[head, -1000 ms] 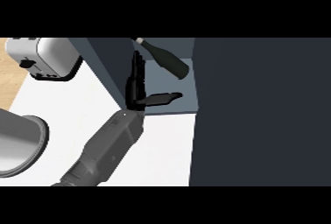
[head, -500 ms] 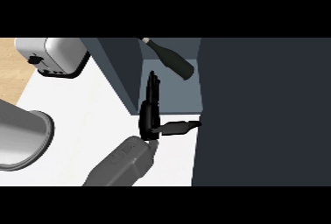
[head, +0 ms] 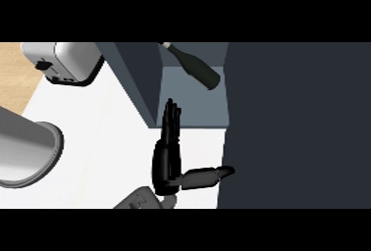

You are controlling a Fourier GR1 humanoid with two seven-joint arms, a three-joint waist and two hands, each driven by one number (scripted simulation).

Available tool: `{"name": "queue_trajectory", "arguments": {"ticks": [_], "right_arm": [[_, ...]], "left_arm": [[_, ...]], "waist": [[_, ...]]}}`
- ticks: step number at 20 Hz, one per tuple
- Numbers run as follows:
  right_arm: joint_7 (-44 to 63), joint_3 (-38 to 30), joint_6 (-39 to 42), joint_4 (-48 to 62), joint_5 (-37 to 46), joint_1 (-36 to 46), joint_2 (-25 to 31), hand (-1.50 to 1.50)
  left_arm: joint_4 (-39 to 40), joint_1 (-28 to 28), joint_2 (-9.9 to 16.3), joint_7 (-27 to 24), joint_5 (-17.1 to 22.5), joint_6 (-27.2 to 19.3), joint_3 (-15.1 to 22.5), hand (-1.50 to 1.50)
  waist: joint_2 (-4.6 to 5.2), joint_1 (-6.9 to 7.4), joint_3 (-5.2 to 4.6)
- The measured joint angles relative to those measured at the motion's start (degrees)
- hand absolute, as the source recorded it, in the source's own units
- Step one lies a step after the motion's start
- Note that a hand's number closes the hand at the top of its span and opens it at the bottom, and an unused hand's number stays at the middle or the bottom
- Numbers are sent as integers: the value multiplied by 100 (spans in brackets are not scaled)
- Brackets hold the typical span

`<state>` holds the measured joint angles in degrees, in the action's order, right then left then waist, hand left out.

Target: Pick up the wine, place it into the cabinet and close the cabinet

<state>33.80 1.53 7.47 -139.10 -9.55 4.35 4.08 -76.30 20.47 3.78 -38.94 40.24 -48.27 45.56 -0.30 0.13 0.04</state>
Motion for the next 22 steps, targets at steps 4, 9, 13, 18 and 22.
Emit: {"name": "queue_trajectory", "arguments": {"ticks": [4, 9, 13, 18, 22], "right_arm": [[113, 10, -45, 6, 12, 157, 34, -150], [131, -15, 36, 10, -8, 74, 62, -150], [132, 55, 197, 22, -53, -85, 44, -150], [414, 146, 364, 28, -146, -39, 113, 150], [279, 319, 634, 28, -192, -276, 118, 150]], "left_arm": [[-718, -548, 172, 139, -331, -295, 189, -150], [-1727, -1208, 482, 285, -671, -507, 406, -150], [-2364, -1654, 883, 305, -853, -436, 572, -150], [-2916, -2066, 1408, 316, -908, -150, 641, -150], [-3359, -2393, 2037, 322, -767, 326, 423, -150]], "waist": [[6, 4, -1], [8, 0, -1], [9, -5, -1], [10, -12, 0], [10, -19, -2]]}}
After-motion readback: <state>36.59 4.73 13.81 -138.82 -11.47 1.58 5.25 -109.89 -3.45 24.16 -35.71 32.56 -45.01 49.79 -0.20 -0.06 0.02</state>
